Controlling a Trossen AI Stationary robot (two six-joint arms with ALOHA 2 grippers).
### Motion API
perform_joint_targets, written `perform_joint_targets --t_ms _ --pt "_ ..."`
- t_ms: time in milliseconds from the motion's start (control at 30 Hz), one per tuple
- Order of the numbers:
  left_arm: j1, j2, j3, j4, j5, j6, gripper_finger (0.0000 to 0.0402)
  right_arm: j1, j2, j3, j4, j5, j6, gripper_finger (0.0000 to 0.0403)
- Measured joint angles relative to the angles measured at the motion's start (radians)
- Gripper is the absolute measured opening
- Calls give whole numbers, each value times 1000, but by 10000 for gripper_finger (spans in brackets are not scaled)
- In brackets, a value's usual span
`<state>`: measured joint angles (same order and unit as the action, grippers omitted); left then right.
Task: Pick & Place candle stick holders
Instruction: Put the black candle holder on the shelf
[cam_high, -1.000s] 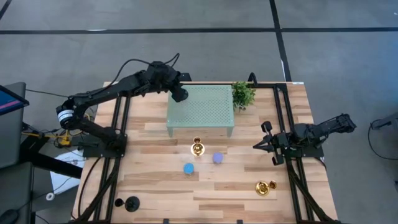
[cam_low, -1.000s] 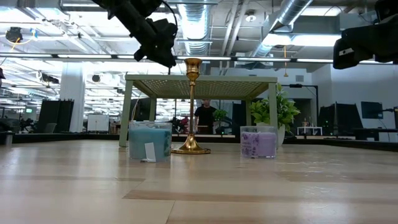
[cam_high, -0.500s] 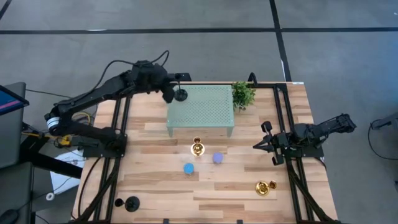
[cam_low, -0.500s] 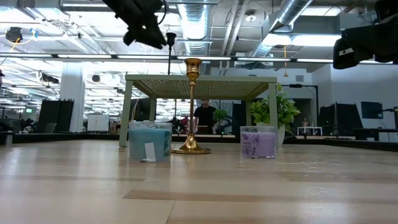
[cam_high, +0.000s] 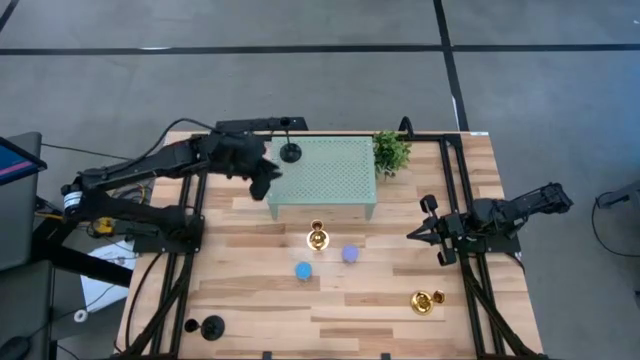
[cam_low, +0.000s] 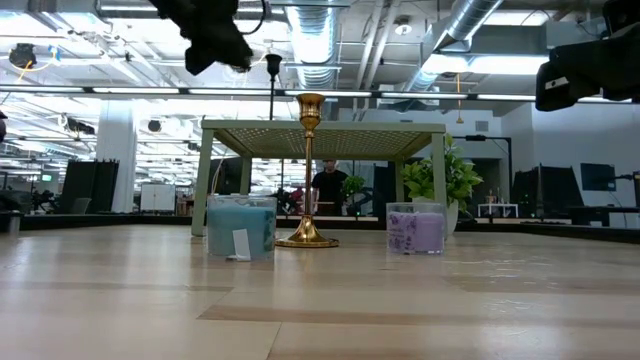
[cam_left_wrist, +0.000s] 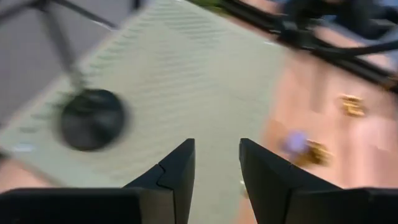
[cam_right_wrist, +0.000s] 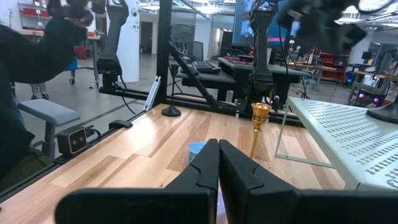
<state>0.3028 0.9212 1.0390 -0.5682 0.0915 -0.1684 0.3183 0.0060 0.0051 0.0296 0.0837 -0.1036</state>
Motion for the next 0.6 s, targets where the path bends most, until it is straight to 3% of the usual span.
perform_joint_targets --t_ms 133,600 --pt "-68 -55 -19 2 63 -12 114 0 0 0 -1 0 0 0" --pt "-302 -205 -125 3 63 92 44 0 0 0 -2 0 0 0"
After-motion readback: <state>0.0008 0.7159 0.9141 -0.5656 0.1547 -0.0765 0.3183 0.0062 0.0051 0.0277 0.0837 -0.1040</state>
